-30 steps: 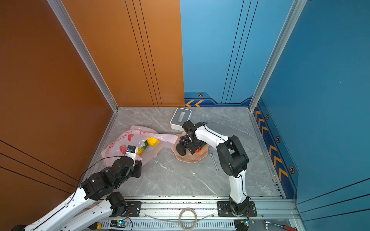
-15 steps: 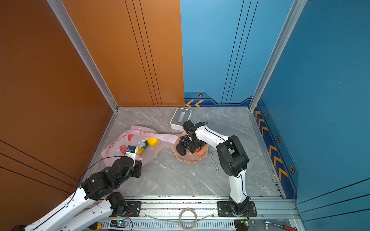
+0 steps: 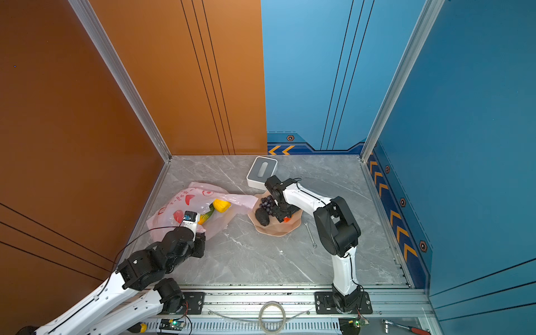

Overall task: Place the fruits into the plastic bag
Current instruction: Pick up the fruit from the plate.

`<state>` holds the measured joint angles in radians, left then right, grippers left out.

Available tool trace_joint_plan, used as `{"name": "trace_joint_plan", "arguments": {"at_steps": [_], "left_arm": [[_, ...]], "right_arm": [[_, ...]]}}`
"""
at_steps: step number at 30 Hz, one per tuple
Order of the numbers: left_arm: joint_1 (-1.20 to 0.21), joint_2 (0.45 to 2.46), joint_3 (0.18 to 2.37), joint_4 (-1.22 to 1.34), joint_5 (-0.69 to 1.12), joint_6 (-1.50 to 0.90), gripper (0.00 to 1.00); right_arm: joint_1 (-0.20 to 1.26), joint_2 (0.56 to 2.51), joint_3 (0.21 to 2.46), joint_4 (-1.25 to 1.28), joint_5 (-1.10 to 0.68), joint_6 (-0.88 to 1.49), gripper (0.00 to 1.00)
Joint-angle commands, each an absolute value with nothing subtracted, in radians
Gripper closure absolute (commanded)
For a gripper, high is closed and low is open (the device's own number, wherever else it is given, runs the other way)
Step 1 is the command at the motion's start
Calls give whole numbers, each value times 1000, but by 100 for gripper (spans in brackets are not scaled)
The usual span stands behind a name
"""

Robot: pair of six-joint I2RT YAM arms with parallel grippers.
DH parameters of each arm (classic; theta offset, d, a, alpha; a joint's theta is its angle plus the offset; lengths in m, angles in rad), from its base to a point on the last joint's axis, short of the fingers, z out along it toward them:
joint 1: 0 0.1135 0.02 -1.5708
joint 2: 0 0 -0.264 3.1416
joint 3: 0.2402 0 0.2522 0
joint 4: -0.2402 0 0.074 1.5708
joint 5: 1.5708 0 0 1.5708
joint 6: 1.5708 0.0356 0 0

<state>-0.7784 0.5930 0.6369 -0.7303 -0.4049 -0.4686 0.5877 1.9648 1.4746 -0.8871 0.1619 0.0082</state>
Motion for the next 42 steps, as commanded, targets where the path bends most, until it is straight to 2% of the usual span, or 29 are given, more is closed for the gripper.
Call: {"name": "trace_joint_plan", "arguments": {"at_steps": [1, 5, 19, 25, 31, 37, 42], "left_arm": [[-787, 587, 660, -746, -423, -477, 100], [-787, 584, 660, -745, -423, -477, 100], [-791, 571, 658, -745, -425, -478, 100], [-793, 565, 658, -745, -424, -479, 100], [-799, 559, 657, -746, -431, -480, 100], [-801, 557, 657, -745, -431, -480, 100], [-802, 553, 657, -746, -430, -480, 100]], "right_arm": [[583, 1917, 1456, -897, 192, 31, 30], [584, 1878, 1453, -896, 197, 40, 35], [570, 1692, 1408, -898, 120, 101, 36], [546, 1555, 1361, -860, -91, 174, 36], [532, 1447, 1284, -719, -359, 293, 36], [535, 1369, 1164, -417, -618, 530, 36], [575, 1363, 1069, -142, -721, 735, 36]]}}
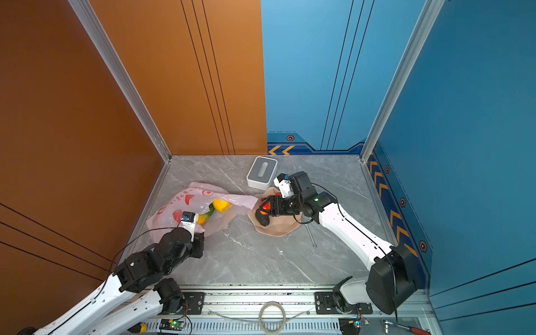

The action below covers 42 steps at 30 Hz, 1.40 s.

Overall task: Place the fruits into the plastic bag
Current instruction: Pick up the fruit from the plate, then place the fruit in the plastic bag.

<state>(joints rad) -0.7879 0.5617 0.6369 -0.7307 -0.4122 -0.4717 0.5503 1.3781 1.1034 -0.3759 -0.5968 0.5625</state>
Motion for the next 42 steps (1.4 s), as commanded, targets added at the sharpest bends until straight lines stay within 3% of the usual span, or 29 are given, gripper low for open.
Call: {"name": "trace_joint_plan", "arguments": {"at_steps": [1, 9, 19, 42], "left_arm": [[-804, 552, 657, -746, -431, -481, 100], [-809, 545, 657, -746, -432, -480, 100], [-827, 535, 656, -749, -445, -482, 100], [-871, 523, 653, -761, -484, -492, 100]], "right_arm": [[589, 1370, 1061, -110, -727, 757, 36], [755, 1519, 1050, 161, -749, 924, 36], [857, 1808, 1234, 220, -744, 951, 37], [895, 2228, 1701, -117, -608, 880, 36]]}}
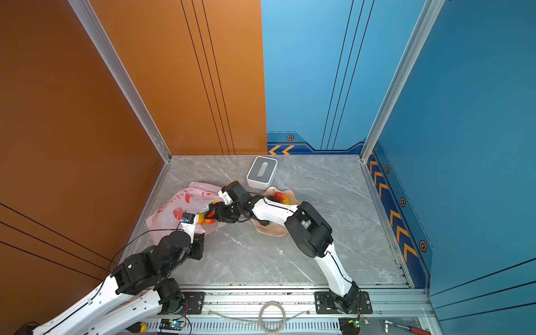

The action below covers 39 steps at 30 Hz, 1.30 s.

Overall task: Place the fruits into the plastic bag
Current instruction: Place the fruit in the plastic bag.

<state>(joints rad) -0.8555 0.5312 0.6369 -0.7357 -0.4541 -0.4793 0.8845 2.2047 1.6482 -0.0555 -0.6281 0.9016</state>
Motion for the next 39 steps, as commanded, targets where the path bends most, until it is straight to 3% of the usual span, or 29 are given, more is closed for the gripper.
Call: {"name": "trace_joint_plan", "arguments": {"at_steps": [1, 18, 20, 39], "left_arm": [[-876, 521, 653, -762, -490, -494, 100], [-927, 509, 653, -781, -543, -506, 100], [-928, 508, 653, -781, -547, -506, 100], [-943, 500, 654, -790, -567, -513, 100]], "right_arm": [[897, 2238, 1717, -122, -608, 882, 36], [939, 2318, 1888, -149, -673, 888, 28], [940, 2319, 1891, -148, -677, 888, 23], [948, 2319, 1898, -149, -689, 884, 23]]}}
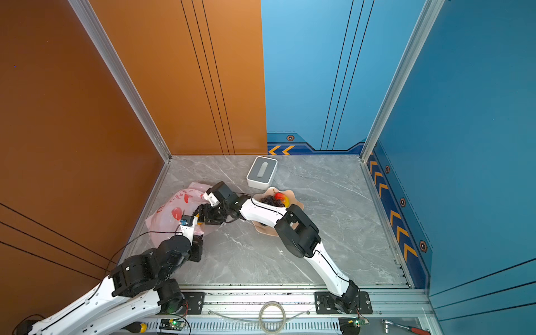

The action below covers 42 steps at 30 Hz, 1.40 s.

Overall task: Place the fruits into the plastic bag
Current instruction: Place the fruit in the plastic bag.

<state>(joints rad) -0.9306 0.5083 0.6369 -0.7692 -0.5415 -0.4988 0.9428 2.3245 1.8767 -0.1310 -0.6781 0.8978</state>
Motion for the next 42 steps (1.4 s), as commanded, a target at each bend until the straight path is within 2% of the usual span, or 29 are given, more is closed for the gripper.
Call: {"name": "trace_joint_plan", "arguments": {"at_steps": [1, 13, 24, 42], "left_arm": [[-943, 500, 654, -790, -566, -514, 100], [-946, 500, 653, -790, -571, -513, 100], [-950, 498, 652, -791, -571, -517, 100], [-950, 509, 655, -794, -579, -517, 100]], "right_arm": [[948, 2318, 1896, -148, -688, 884, 23], [936, 2252, 1829, -174, -647, 861, 23], [902, 2031, 1645, -350, -524, 723, 23], [854, 1674, 1451, -466, -420, 644, 22]]}}
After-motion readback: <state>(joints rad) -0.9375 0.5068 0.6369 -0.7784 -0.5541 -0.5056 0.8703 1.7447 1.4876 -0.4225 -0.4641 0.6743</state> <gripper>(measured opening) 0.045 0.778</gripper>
